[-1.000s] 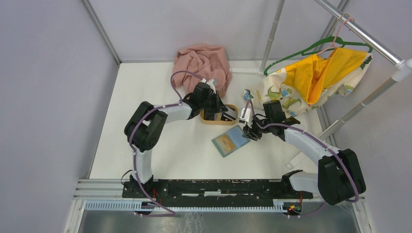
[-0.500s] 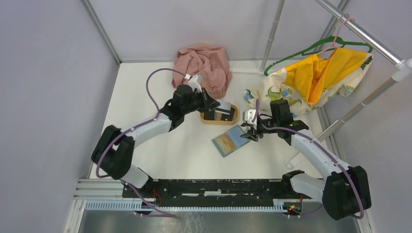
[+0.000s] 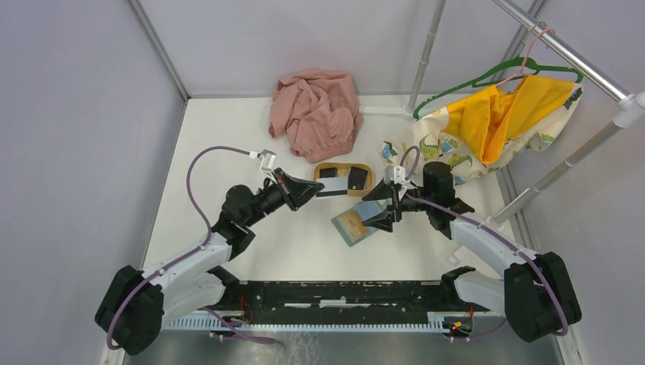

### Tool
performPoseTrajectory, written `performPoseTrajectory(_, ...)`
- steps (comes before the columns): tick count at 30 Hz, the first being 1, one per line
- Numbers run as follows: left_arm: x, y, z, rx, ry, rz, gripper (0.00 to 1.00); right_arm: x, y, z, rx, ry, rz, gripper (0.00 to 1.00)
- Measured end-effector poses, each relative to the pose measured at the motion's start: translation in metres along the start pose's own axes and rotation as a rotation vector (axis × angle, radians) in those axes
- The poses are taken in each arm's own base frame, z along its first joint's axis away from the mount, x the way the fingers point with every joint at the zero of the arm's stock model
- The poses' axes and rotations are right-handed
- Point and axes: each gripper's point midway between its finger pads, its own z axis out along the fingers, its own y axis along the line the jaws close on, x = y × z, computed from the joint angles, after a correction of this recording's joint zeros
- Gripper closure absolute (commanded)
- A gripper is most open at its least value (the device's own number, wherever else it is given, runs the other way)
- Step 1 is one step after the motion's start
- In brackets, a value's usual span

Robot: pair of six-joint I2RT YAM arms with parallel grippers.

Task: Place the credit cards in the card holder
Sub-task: Pick up the credit card from the storage box.

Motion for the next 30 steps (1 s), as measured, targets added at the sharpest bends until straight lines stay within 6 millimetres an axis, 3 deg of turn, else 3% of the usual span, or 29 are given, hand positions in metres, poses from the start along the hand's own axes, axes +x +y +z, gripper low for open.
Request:
performPoseTrajectory(4, -0.008, -0.023, -0.009, 0.107, -0.067, 0.040, 0.98, 0.009, 0.017, 0.003, 0.000, -0.070, 0.180, 0.16)
performPoseTrajectory(8, -0.006, -0.037, -0.006, 0.173, -0.077, 0.051, 0.98, -0.011, 0.021, 0.007, -0.015, -0.124, 0.243, 0.17)
performPoseTrajectory(15, 0.015, -0.057, 0.002, 0.254, -0.024, 0.042, 0.98, -0.035, 0.024, 0.010, -0.019, -0.185, 0.352, 0.22)
performPoseTrajectory(21, 0.019, -0.069, 0.008, 0.297, -0.014, 0.042, 0.98, -0.048, 0.025, 0.009, -0.019, -0.222, 0.398, 0.33)
performPoseTrajectory(23, 0.021, -0.070, 0.010, 0.304, -0.010, 0.042, 0.98, -0.053, 0.026, 0.008, -0.026, -0.237, 0.404, 0.39)
performPoseTrajectory(27, 0.023, -0.070, 0.011, 0.306, -0.006, 0.040, 0.98, -0.064, 0.031, 0.006, -0.044, -0.268, 0.395, 0.75)
performPoseTrajectory(30, 0.025, -0.069, 0.012, 0.305, -0.002, 0.039, 0.98, -0.069, 0.034, 0.004, -0.057, -0.279, 0.389, 0.91)
